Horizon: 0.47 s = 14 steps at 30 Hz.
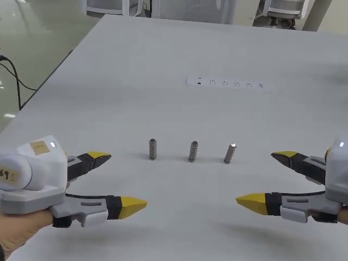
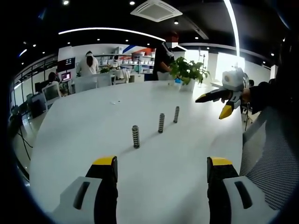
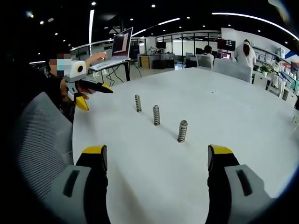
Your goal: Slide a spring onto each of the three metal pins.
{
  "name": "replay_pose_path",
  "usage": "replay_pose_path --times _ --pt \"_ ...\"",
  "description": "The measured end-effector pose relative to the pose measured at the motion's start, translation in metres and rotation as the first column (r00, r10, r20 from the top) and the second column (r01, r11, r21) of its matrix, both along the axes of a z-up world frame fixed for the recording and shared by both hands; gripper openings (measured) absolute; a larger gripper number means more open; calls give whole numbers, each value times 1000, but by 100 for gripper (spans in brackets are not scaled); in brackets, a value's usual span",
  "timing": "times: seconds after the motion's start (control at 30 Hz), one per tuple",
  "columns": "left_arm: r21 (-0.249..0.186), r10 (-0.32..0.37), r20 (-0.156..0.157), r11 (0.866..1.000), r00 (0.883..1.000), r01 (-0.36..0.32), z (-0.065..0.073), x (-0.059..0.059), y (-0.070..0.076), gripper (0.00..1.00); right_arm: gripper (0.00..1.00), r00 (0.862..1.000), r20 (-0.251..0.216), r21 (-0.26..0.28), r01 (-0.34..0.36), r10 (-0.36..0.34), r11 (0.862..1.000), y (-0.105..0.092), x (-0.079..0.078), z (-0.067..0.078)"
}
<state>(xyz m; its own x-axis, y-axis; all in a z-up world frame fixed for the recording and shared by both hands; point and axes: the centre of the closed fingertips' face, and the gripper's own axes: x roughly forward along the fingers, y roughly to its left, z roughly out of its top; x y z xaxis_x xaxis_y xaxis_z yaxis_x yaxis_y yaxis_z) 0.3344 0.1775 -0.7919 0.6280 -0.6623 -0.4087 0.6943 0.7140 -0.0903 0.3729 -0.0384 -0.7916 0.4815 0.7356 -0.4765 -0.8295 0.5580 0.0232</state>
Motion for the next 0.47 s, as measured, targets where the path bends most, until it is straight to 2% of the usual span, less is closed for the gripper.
replay_pose_path --times 0.47 --pt "0 -1 2 1000 1000 1 0 0 0 77 90 1000 -3 0 0 0 1000 1 -1 -1"
